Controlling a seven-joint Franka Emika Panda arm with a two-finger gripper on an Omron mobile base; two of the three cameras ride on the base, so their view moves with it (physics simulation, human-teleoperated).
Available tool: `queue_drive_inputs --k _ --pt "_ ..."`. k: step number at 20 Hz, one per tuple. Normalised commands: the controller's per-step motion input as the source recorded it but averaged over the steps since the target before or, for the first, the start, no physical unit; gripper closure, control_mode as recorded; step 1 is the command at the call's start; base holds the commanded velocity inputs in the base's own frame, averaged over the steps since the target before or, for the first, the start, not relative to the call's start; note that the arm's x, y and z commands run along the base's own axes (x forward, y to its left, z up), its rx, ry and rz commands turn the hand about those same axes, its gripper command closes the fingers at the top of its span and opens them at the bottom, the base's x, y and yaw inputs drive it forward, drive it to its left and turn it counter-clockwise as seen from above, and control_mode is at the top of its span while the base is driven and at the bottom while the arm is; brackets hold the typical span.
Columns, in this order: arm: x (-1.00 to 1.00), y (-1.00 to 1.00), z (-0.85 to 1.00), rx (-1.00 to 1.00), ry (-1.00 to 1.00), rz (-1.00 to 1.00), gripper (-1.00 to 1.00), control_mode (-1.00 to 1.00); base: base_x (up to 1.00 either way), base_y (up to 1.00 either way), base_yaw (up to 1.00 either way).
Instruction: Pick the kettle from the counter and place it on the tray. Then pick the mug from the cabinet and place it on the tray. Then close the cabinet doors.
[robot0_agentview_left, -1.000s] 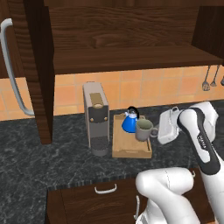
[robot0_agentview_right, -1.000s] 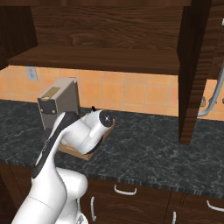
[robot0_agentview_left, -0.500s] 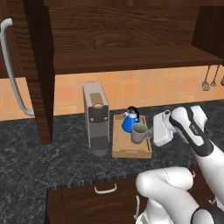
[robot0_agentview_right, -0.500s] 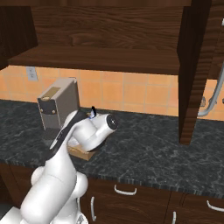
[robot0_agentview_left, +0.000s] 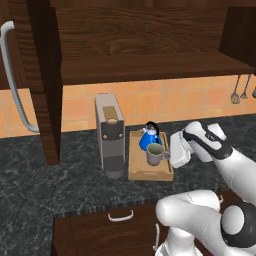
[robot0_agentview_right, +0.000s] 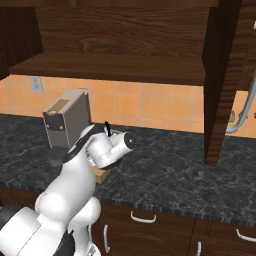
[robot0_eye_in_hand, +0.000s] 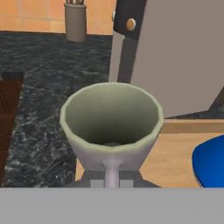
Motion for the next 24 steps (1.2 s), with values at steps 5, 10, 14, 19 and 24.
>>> queue_drive_inputs --k 5,10,14,19,24 --pt "0.33 0.00 -0.32 -0.01 0.00 0.00 1.00 -1.00 0.00 0.00 0.00" --pt "0.24 0.00 -0.32 0.00 0.00 0.00 1.00 -1.00 0.00 0.00 0.00" --pt "0.16 0.00 -0.29 -0.01 0.00 0.00 1.00 -1.00 0.00 0.00 0.00" --pt "0.10 0.00 -0.15 0.00 0.00 0.00 1.00 -1.00 0.00 0.00 0.00" --pt "0.02 0.00 -0.13 0.00 0.00 0.00 1.00 -1.00 0.00 0.00 0.00"
